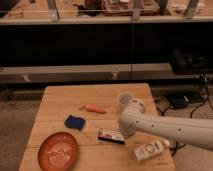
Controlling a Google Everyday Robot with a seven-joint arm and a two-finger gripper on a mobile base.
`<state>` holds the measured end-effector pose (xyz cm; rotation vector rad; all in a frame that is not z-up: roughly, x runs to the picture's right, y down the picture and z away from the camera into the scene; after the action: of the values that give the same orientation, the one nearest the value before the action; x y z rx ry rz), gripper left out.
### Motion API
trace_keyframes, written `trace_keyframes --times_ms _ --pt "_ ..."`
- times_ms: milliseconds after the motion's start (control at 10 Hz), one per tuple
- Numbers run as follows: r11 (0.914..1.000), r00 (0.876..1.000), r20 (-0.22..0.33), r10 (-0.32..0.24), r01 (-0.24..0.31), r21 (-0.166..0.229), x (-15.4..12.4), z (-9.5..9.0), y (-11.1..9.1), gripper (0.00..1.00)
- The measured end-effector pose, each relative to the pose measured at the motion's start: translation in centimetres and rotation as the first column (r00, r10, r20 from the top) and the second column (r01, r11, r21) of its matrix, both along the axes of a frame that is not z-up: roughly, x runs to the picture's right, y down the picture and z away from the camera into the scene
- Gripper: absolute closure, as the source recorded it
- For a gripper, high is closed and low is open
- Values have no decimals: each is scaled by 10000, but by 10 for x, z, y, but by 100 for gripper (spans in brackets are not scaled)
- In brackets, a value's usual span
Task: Place the eraser on the white sponge
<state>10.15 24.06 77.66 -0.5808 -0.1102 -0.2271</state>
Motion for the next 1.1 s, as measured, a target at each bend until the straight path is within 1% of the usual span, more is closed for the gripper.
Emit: trace_keyframes --times_ms 200,300,400,500,700,800,900,1000,1100 --pt "9998 9998 62 181 -181 -60 1 -1 -1 20" --pt "9977 9982 57 596 -594 -340 -5 2 2 20" --pt "9945 9956 151 922 -914 -514 -13 6 5 20" --pt "9919 9936 213 1110 -1094 -639 -18 8 7 20" --pt "9830 9861 328 1630 -1595 -910 -28 11 12 20" --pt "9733 9767 406 2105 -2055 -1021 -29 11 16 20" --pt "9643 9662 650 2494 -2415 -1086 -28 11 18 20" --pt "9516 9467 1138 3014 -2910 -991 -28 9 18 20" --pt "9481 9423 1180 3133 -3032 -960 -26 9 18 20"
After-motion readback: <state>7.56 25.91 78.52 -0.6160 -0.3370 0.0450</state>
